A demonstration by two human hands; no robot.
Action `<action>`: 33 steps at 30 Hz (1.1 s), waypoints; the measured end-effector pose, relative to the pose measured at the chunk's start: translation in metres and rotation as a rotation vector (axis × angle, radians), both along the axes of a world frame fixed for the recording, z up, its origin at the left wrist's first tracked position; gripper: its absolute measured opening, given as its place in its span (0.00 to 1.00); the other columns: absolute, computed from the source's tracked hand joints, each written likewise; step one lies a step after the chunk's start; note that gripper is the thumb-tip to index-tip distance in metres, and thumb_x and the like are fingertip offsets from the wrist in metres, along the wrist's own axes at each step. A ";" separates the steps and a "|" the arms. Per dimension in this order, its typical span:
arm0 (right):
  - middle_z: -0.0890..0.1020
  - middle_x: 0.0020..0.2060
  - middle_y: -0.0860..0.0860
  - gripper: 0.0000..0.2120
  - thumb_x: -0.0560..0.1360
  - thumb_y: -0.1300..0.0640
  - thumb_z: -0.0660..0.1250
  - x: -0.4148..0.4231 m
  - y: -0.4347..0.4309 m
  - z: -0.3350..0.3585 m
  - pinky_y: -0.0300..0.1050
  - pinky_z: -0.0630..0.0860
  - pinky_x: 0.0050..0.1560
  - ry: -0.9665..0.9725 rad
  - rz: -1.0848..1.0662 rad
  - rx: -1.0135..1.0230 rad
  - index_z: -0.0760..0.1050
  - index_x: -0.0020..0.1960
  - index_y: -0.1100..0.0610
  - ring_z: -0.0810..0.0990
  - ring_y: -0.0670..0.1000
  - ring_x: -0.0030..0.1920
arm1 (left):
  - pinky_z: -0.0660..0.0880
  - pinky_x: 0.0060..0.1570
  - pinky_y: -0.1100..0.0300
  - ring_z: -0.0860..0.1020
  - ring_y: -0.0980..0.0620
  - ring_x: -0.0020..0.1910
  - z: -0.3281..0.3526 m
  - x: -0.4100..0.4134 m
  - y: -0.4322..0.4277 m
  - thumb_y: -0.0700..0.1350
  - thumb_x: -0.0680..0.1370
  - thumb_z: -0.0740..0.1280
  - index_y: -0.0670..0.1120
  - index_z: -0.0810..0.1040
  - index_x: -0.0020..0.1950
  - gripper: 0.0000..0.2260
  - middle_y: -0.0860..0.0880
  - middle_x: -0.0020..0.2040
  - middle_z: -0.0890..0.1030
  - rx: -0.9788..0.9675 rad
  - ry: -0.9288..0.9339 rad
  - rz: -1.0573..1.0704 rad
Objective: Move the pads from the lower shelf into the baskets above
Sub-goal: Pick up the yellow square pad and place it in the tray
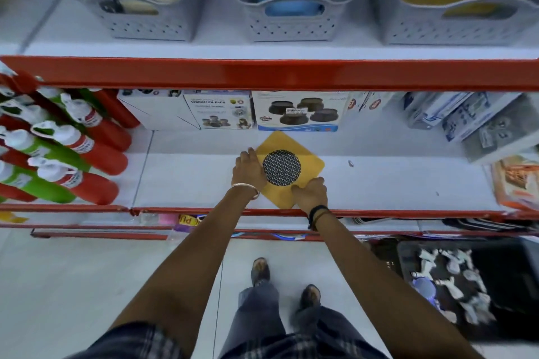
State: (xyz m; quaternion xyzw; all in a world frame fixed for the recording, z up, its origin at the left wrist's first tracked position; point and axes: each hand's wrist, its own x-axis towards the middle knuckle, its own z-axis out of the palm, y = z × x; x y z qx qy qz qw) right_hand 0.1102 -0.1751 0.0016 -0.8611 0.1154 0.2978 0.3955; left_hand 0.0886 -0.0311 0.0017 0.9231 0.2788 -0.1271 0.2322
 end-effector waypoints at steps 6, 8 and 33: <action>0.73 0.62 0.64 0.18 0.72 0.62 0.61 0.021 0.007 -0.011 0.54 0.74 0.59 0.079 -0.177 -0.048 0.70 0.60 0.66 0.75 0.64 0.61 | 0.67 0.63 0.46 0.64 0.35 0.67 0.002 0.016 0.019 0.43 0.76 0.62 0.36 0.67 0.64 0.19 0.36 0.66 0.65 -0.150 0.044 0.222; 0.76 0.58 0.62 0.15 0.71 0.64 0.59 0.027 0.004 -0.015 0.51 0.75 0.55 0.066 -0.198 -0.006 0.72 0.56 0.67 0.76 0.62 0.57 | 0.68 0.62 0.49 0.67 0.36 0.65 0.003 0.014 0.022 0.41 0.76 0.62 0.36 0.67 0.65 0.19 0.36 0.67 0.64 -0.267 -0.011 0.283; 0.77 0.44 0.43 0.12 0.74 0.65 0.65 -0.018 -0.141 0.187 0.35 0.73 0.46 -0.777 0.190 0.687 0.70 0.51 0.49 0.76 0.47 0.44 | 0.74 0.38 0.69 0.76 0.64 0.36 0.172 -0.122 -0.110 0.35 0.74 0.68 0.55 0.69 0.45 0.15 0.54 0.41 0.76 -0.417 -1.020 0.257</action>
